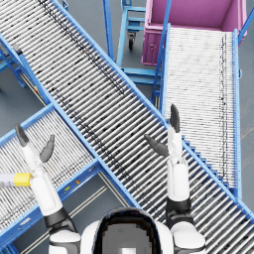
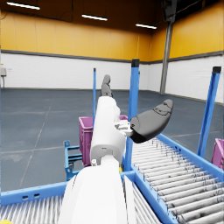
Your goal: Pick up the oil and place it on the left assembly line, put the cola on the right, and keep Sprite still
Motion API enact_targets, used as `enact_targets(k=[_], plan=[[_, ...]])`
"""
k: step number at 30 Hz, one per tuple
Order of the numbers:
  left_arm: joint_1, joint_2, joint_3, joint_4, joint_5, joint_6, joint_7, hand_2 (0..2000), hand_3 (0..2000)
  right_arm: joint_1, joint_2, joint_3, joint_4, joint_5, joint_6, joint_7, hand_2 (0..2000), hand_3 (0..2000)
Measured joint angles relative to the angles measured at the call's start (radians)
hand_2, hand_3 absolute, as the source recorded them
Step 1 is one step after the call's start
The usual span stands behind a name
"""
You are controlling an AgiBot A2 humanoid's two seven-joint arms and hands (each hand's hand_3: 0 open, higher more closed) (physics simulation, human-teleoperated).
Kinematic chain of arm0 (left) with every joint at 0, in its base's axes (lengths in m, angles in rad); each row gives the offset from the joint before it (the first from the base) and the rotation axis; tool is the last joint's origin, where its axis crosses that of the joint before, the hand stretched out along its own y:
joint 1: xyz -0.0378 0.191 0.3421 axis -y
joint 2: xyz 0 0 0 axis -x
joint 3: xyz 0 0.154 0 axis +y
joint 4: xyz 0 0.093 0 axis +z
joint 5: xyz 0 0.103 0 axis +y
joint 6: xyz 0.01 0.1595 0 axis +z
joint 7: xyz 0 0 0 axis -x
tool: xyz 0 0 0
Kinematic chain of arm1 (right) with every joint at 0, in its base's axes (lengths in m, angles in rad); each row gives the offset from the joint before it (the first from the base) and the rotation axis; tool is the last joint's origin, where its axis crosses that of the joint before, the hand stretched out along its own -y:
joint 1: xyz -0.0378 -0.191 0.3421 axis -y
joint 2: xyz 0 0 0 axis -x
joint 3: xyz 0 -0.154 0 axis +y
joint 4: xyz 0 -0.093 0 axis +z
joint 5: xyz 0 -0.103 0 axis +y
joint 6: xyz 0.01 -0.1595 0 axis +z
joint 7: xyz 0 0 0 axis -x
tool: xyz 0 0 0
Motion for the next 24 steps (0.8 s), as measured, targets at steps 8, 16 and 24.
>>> enact_targets(k=[8, 16, 24], plan=[[0.101, -0.022, 0.267, -0.074, 0.0, 0.0, 0.0, 0, 0, 0.013, 0.003, -0.165, 0.009, 0.0, 0.0, 0.0, 0, 0], [0.124, -0.019, 0.354, -0.102, -0.024, 0.006, 0.006, 0, 0, -0.01, 0.023, -0.187, 0.016, -0.025, 0.006, -0.006, 0, 0], [0.084, -0.057, 0.419, -0.097, -0.15, 0.036, 0.036, 0, 0, -0.088, 0.117, -0.084, 0.019, -0.151, 0.035, -0.036, 0, 0]])
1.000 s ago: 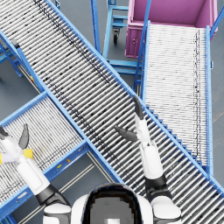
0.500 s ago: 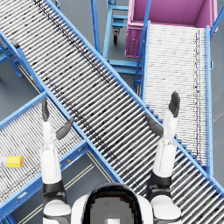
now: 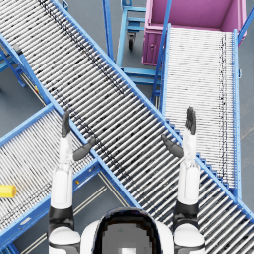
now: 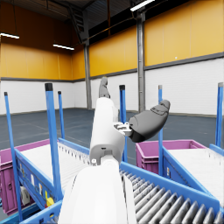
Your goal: Pick up the oil and place it on the left assembly line, put the cola on the right, and keep Sprite still
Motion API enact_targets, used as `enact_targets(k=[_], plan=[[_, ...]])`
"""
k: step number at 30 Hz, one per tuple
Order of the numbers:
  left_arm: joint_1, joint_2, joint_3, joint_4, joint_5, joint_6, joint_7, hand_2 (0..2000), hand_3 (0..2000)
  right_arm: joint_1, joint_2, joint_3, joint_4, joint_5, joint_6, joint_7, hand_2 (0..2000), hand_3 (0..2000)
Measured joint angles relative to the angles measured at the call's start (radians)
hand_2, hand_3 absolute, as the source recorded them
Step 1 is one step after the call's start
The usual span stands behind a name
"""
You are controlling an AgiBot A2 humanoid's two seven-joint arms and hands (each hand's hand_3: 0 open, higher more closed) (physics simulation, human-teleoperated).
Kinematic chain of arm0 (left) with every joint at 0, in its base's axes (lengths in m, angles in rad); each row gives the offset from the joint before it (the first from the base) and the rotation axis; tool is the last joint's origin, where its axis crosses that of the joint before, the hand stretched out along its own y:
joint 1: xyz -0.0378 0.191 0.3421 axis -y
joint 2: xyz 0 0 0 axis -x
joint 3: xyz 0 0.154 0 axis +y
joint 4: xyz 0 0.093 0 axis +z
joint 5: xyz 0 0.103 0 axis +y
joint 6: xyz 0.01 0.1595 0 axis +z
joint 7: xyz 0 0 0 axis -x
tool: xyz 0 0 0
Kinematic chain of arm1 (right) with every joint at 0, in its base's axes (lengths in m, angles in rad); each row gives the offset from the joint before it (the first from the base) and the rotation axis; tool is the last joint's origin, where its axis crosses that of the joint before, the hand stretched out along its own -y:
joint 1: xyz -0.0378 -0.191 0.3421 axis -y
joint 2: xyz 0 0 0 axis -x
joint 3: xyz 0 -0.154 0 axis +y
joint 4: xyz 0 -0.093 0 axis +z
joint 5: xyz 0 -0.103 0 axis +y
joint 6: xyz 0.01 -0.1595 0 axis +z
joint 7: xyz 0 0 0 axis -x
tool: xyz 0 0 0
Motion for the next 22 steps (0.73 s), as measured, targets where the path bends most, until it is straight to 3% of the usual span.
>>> enact_targets(k=[13, 22], plan=[[-0.068, -0.075, 0.13, 0.005, -0.244, 0.058, 0.058, 0, 0, -0.142, 0.182, 0.198, 0.009, -0.243, 0.057, -0.058, 0, 0], [-0.075, -0.083, 0.145, 0.006, -0.272, 0.065, 0.064, 0, 0, -0.158, 0.202, 0.221, 0.01, -0.271, 0.064, -0.065, 0, 0]])
